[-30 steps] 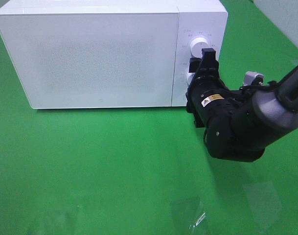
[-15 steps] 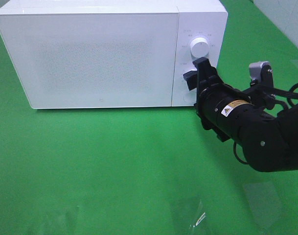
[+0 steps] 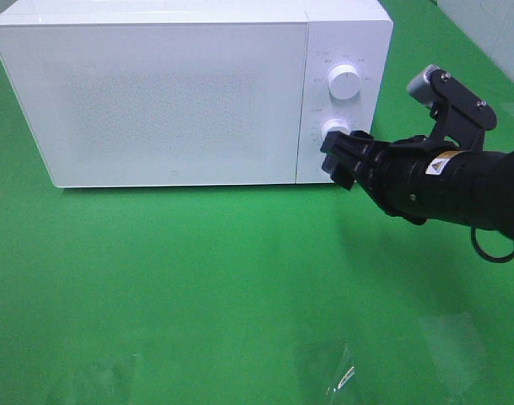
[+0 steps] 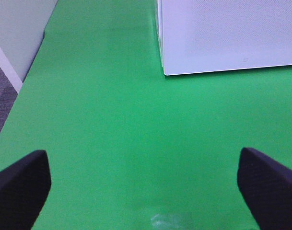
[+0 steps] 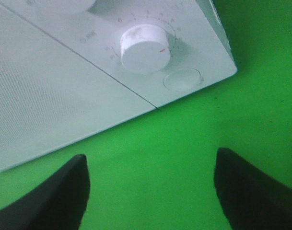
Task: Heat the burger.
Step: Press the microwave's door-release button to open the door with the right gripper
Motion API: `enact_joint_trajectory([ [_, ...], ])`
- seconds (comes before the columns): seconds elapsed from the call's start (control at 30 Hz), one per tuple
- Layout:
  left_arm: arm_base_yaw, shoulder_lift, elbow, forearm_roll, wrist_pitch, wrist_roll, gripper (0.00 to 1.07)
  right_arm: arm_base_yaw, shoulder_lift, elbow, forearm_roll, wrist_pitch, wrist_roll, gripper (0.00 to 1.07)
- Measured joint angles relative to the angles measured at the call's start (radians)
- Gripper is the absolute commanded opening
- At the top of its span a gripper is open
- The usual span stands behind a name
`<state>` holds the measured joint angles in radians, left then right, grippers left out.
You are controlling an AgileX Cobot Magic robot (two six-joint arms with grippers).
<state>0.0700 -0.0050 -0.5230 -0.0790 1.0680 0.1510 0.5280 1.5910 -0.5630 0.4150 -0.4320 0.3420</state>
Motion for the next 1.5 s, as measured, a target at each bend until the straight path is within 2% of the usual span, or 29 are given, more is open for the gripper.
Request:
enact_joint_trajectory([
  [0.07, 0.000, 0.000, 0.000, 0.000, 0.000, 0.000, 0.98, -0.047, -0.056, 0.000, -0.030, 0.186, -0.176, 0.69],
  [0.17, 0.000, 0.000, 0.000, 0.000, 0.000, 0.000, 0.98, -0.057, -0.069, 0.000, -0.042, 0.237, -0.212, 0.69],
  [0.2, 0.000, 0.000, 0.000, 0.000, 0.000, 0.000, 0.98, -0.074, -0.095, 0.000, -0.069, 0.339, -0.272, 0.69],
  [0.23, 0.000, 0.000, 0.000, 0.000, 0.000, 0.000, 0.98, -0.074, -0.095, 0.000, -0.069, 0.339, -0.272, 0.69],
  [0.3, 0.000, 0.000, 0.000, 0.000, 0.000, 0.000, 0.98, -0.082, -0.141, -0.003, -0.154, 0.515, -0.342, 0.69],
  [0.4, 0.000, 0.000, 0.000, 0.000, 0.000, 0.000, 0.98, -0.082, -0.166, -0.021, -0.211, 0.628, -0.348, 0.69],
  [0.53, 0.000, 0.000, 0.000, 0.000, 0.000, 0.000, 0.98, -0.082, -0.235, -0.095, -0.357, 0.911, -0.354, 0.69],
  [0.63, 0.000, 0.000, 0.000, 0.000, 0.000, 0.000, 0.98, -0.082, -0.250, -0.112, -0.375, 0.950, -0.354, 0.69],
  [0.7, 0.000, 0.000, 0.000, 0.000, 0.000, 0.000, 0.98, -0.082, -0.331, -0.144, -0.423, 1.071, -0.356, 0.69],
  [0.97, 0.000, 0.000, 0.000, 0.000, 0.000, 0.000, 0.98, -0.082, -0.519, -0.146, -0.433, 1.205, -0.358, 0.70],
  [1.17, 0.000, 0.000, 0.000, 0.000, 0.000, 0.000, 0.98, -0.082, -0.771, -0.107, -0.433, 1.246, -0.363, 0.80],
  [1.2, 0.000, 0.000, 0.000, 0.000, 0.000, 0.000, 0.98, -0.082, -0.771, -0.107, -0.433, 1.246, -0.363, 0.80],
  [1.37, 0.000, 0.000, 0.000, 0.000, 0.000, 0.000, 0.98, -0.082, -0.984, -0.057, -0.438, 1.289, -0.342, 0.78],
  [1.5, 0.000, 0.000, 0.000, 0.000, 0.000, 0.000, 0.98, -0.110, -1.057, -0.042, -0.438, 1.326, -0.321, 0.78],
])
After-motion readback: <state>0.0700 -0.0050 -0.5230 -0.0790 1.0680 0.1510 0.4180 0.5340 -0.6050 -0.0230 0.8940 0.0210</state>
